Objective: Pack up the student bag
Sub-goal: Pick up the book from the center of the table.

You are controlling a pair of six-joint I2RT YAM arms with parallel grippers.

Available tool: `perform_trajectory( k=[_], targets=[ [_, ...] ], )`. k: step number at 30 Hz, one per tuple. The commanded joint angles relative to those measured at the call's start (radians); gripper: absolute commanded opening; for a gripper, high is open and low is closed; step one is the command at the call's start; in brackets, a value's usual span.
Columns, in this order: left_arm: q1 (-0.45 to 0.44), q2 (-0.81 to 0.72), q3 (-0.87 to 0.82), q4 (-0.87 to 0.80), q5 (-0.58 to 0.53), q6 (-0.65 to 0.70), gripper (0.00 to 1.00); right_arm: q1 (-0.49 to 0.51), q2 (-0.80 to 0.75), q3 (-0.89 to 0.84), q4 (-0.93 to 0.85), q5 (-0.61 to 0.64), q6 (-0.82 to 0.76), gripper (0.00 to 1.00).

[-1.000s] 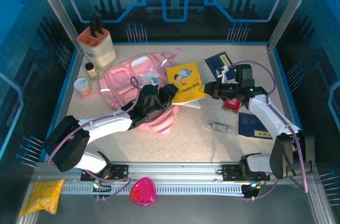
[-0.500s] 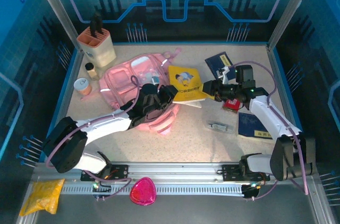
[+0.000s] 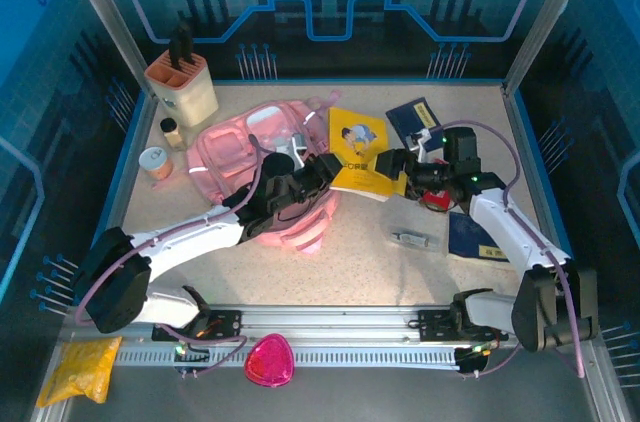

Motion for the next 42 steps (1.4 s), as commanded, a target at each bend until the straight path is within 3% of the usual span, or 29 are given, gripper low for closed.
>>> perform_trajectory(
  k=[1,11,14,19,25,32,35,39,42],
  targets=[
    [-0.005,-0.046,0.049,0.132,0.004,0.047,0.00,0.034,0.022,0.002,0.094,-0.050,0.082,1.00],
    [-0.006,-0.064,0.014,0.063,-0.055,0.121,0.00,0.054,-0.013,0.002,0.259,-0.111,0.242,0.99],
    [-0.007,-0.070,0.003,0.049,-0.059,0.144,0.00,0.054,-0.025,0.004,0.275,-0.114,0.258,0.93],
    [-0.031,-0.090,0.001,-0.049,-0.111,0.210,0.00,0.055,-0.040,0.034,0.144,-0.049,0.159,0.69],
    [-0.041,-0.095,-0.009,-0.105,-0.173,0.251,0.00,0.064,-0.043,0.034,0.135,-0.030,0.141,0.41],
    [-0.042,-0.086,0.000,-0.150,-0.191,0.277,0.00,0.062,-0.035,0.034,0.102,-0.008,0.098,0.17],
    [-0.042,-0.088,0.008,-0.178,-0.191,0.288,0.13,0.049,-0.036,0.034,0.105,-0.009,0.089,0.08],
    [-0.042,-0.113,0.018,-0.279,-0.199,0.393,0.44,0.018,-0.053,0.075,0.031,0.008,0.028,0.02],
    [-0.031,-0.131,0.061,-0.484,-0.263,0.528,0.50,-0.009,-0.073,0.101,-0.075,0.054,-0.058,0.04]
  ],
)
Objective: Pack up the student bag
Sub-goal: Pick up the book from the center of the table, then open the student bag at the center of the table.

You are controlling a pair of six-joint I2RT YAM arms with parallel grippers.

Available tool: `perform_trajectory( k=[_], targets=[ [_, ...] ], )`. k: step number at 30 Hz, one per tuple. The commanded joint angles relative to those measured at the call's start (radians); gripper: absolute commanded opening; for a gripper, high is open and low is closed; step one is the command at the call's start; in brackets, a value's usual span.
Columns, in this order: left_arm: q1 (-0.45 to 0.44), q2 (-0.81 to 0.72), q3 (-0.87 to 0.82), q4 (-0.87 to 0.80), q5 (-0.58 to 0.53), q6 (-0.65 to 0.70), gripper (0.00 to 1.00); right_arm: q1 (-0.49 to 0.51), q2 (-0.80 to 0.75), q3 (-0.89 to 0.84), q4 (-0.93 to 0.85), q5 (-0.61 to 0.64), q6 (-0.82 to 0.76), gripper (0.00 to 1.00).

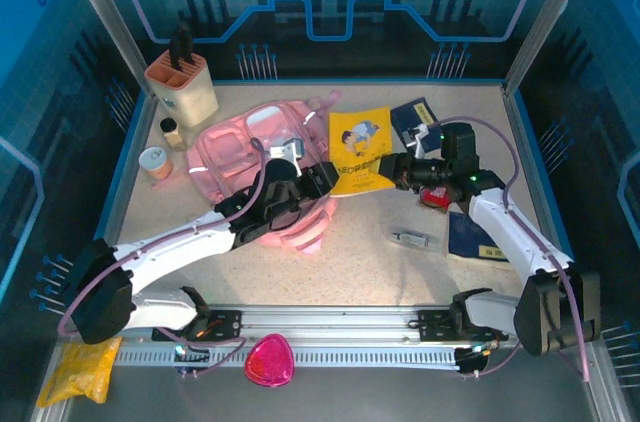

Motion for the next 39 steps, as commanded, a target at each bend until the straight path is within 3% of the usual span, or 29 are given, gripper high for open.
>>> perform_trajectory(
  k=[1,6,12,18,30,32,39],
  targets=[
    [0.012,-0.044,0.067,-0.249,-0.084,0.215,0.51,-0.038,-0.053,0.069,-0.100,0.037,-0.132,0.04],
    [0.024,0.008,0.168,-0.526,-0.121,0.495,0.60,-0.082,-0.058,0.052,-0.136,0.029,-0.172,0.04],
    [0.028,0.205,0.316,-0.759,-0.274,0.649,0.67,-0.094,-0.047,0.035,-0.130,0.020,-0.175,0.04],
    [0.067,0.359,0.381,-0.787,-0.286,0.710,0.73,-0.105,-0.050,0.033,-0.143,0.019,-0.181,0.04],
    [0.090,0.541,0.455,-0.759,-0.266,0.796,0.75,-0.127,-0.054,0.027,-0.153,0.016,-0.184,0.04],
    [0.090,0.550,0.454,-0.752,-0.268,0.807,0.73,-0.129,-0.050,0.024,-0.150,0.012,-0.184,0.04],
    [0.112,0.554,0.442,-0.723,-0.237,0.844,0.45,-0.135,-0.044,0.018,-0.144,0.004,-0.181,0.04]
  ],
)
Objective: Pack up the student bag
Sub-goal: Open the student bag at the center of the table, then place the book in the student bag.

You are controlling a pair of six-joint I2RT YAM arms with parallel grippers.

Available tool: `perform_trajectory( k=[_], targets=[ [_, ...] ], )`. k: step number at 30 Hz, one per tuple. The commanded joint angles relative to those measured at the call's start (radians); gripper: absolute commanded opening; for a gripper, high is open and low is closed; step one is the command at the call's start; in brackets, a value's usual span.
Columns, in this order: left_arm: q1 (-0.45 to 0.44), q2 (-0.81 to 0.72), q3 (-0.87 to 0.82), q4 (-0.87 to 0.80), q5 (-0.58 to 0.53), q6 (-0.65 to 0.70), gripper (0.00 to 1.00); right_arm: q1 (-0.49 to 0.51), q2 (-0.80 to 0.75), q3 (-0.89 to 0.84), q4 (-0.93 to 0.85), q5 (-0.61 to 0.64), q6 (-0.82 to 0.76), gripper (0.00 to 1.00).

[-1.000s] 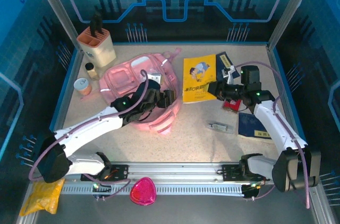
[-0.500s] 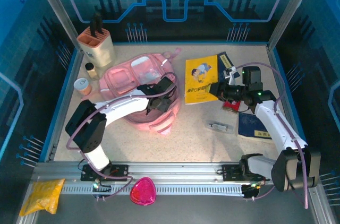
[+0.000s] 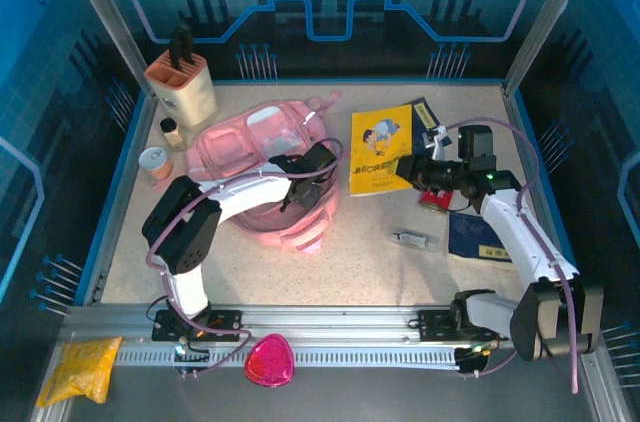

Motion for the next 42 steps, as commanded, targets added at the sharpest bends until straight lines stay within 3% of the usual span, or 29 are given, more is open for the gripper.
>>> perform_trajectory(
  k=[1,8,14,22,27,35,42],
  targets=[
    [0.014,-0.007,0.002,0.013,0.030,0.052,0.42,-0.023,-0.011,-0.002,0.037,-0.042,-0.022,0.04],
    [0.014,-0.057,0.020,-0.006,0.024,0.082,0.14,-0.028,-0.015,0.007,0.019,-0.039,-0.029,0.04],
    [0.014,-0.118,0.073,-0.049,-0.016,0.107,0.01,-0.028,-0.012,0.020,-0.050,-0.028,-0.064,0.03],
    [0.020,-0.253,0.097,0.011,-0.035,0.136,0.00,-0.022,-0.018,0.008,-0.121,-0.010,-0.105,0.02],
    [0.027,-0.287,0.153,0.038,0.021,0.162,0.00,0.017,-0.028,-0.044,-0.085,-0.001,-0.070,0.02],
    [0.038,-0.269,0.271,0.055,0.050,0.213,0.00,0.133,-0.009,-0.148,0.056,0.056,0.034,0.00],
    [0.040,-0.264,0.324,0.079,0.142,0.230,0.00,0.306,0.085,-0.173,0.234,0.106,0.104,0.00]
  ],
)
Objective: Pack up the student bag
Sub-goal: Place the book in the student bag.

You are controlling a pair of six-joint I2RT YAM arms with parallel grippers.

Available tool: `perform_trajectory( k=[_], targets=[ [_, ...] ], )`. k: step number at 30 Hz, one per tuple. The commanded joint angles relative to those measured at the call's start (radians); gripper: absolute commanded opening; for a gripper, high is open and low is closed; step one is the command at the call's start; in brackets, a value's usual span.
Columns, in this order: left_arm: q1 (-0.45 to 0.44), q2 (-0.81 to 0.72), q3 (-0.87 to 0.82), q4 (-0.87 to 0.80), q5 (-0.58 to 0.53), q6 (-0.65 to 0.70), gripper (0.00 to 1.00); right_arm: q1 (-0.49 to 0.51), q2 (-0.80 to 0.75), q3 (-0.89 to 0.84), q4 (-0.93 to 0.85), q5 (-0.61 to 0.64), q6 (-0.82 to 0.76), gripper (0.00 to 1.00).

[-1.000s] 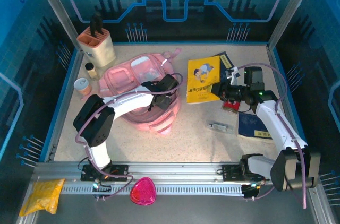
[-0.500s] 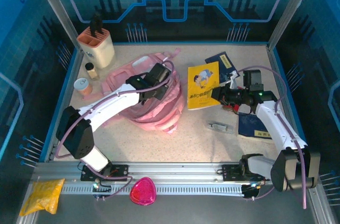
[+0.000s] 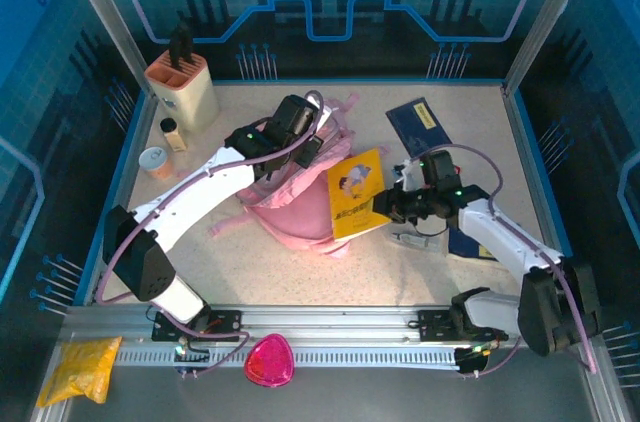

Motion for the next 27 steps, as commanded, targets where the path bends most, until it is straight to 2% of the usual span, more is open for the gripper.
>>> perform_trajectory(
  k=[1,4,11,16,18,20,23,27],
  targets=[
    [0.004,-0.020,0.074,0.119,0.051,0.029,0.00,0.060,0.043,-0.014,0.235,0.004,0.060,0.00],
    [0.005,-0.015,0.074,0.118,0.055,0.032,0.00,0.092,0.125,-0.004,0.396,-0.007,0.097,0.00],
    [0.004,-0.021,0.059,0.104,0.081,0.038,0.00,0.162,0.351,0.102,0.585,0.016,0.102,0.00],
    [0.005,-0.038,0.031,0.095,0.080,0.039,0.00,0.179,0.516,0.185,0.735,-0.007,0.150,0.06],
    [0.004,-0.048,0.018,0.101,0.090,0.039,0.00,0.186,0.559,0.204,0.761,0.025,0.118,0.09],
    [0.007,-0.053,0.014,0.102,0.085,0.033,0.00,0.185,0.610,0.232,0.722,0.075,0.086,0.14],
    [0.007,-0.053,0.016,0.093,0.095,0.032,0.00,0.183,0.663,0.276,0.661,0.095,0.059,0.29],
    [0.008,-0.056,0.015,0.094,0.079,0.037,0.00,0.186,0.637,0.259,0.610,0.130,0.006,0.45]
  ],
)
